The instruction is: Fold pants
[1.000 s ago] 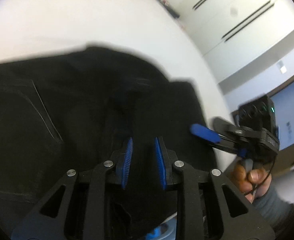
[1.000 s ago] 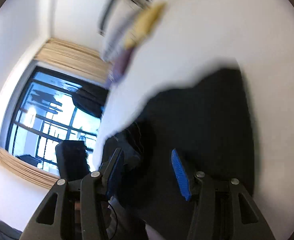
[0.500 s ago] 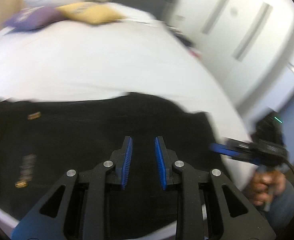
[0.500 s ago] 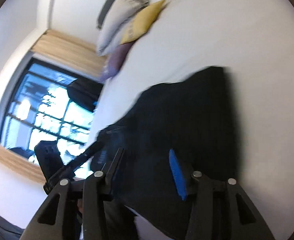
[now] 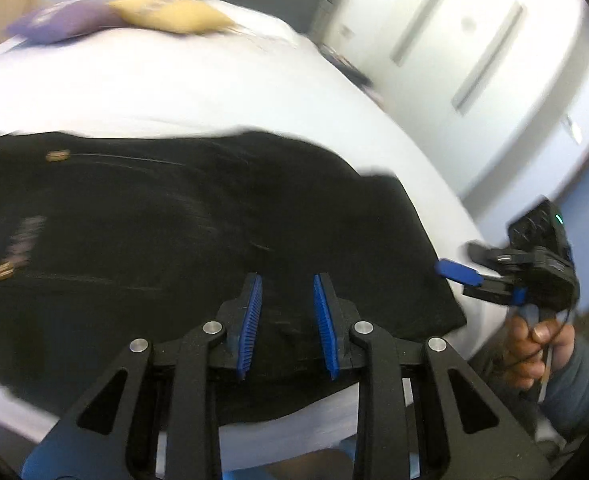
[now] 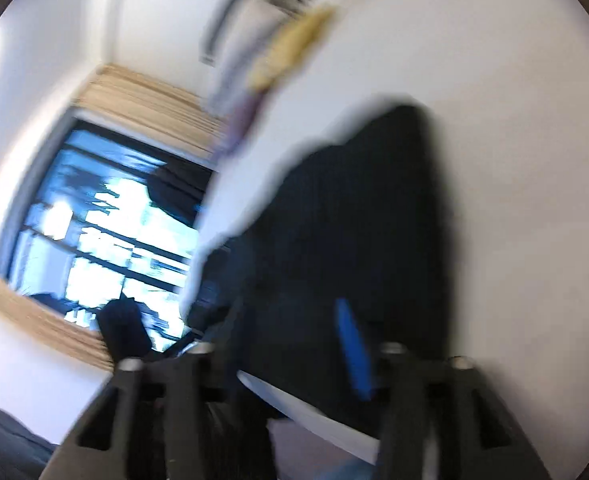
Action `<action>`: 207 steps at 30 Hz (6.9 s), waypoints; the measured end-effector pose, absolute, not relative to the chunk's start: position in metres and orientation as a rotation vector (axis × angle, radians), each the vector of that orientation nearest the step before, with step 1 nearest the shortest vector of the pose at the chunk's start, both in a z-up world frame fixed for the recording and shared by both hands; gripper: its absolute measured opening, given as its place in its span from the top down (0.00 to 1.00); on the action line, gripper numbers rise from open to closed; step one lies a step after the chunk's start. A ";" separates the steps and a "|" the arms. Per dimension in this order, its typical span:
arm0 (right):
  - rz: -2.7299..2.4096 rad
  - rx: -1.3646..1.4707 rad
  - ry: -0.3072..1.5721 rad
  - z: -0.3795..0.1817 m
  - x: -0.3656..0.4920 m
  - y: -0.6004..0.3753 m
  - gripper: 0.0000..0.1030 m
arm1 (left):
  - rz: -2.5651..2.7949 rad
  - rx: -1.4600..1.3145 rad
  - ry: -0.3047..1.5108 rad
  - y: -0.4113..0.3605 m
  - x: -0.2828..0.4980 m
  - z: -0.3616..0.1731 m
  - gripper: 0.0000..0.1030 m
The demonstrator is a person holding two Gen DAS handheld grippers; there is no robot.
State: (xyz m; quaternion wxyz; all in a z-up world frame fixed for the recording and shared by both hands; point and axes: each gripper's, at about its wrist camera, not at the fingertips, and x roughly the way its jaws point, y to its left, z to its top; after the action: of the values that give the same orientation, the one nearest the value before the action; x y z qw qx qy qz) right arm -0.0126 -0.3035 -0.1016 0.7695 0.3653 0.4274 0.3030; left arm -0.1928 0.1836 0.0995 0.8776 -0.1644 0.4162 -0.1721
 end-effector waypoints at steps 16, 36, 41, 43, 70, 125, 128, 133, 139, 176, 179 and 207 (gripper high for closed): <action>0.562 0.804 1.022 -0.107 0.009 -0.285 0.48 | 0.036 -0.986 0.737 0.426 -0.283 0.103 0.25; 0.565 0.793 1.068 -0.109 0.012 -0.249 0.48 | -0.001 -1.110 0.707 0.367 -0.226 -0.019 0.77; 0.575 0.779 1.066 -0.102 0.014 -0.245 0.48 | 0.011 -1.085 0.711 0.356 -0.216 -0.030 0.87; 0.576 0.768 1.071 -0.101 0.016 -0.241 0.48 | 0.012 -1.079 0.704 0.352 -0.213 -0.032 0.88; 0.605 0.894 1.044 -0.103 0.023 -0.253 0.32 | -0.331 -0.464 0.665 0.128 -0.154 0.109 0.89; 0.458 0.965 0.996 -0.086 0.074 -0.368 0.60 | -0.564 -0.036 0.966 -0.135 -0.125 0.002 0.45; 0.510 0.952 0.967 -0.072 0.082 -0.358 0.60 | -0.563 -0.111 0.902 -0.101 -0.139 0.030 0.36; 0.675 0.947 0.954 -0.055 0.087 -0.321 0.60 | -0.468 -0.202 0.802 -0.030 -0.131 0.060 0.36; 0.600 0.879 1.131 -0.114 0.072 -0.293 0.57 | -0.327 -0.118 0.931 -0.010 -0.081 0.004 0.36; 0.573 0.857 1.095 -0.119 0.033 -0.324 0.18 | -0.140 -0.022 1.056 0.061 -0.024 -0.015 0.10; 0.565 0.838 1.113 -0.128 0.044 -0.319 0.18 | -0.180 -0.021 1.078 0.054 -0.023 -0.017 0.10; 0.452 0.380 1.021 -0.061 0.043 -0.267 0.83 | -0.291 -0.062 1.081 0.013 -0.040 0.006 0.85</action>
State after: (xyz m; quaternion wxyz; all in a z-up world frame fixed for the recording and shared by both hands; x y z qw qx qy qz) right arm 0.0430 -0.2666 -0.0615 0.8311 0.1794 0.4812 0.2132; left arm -0.0403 0.0132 0.0059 0.8470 -0.0294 0.5125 -0.1382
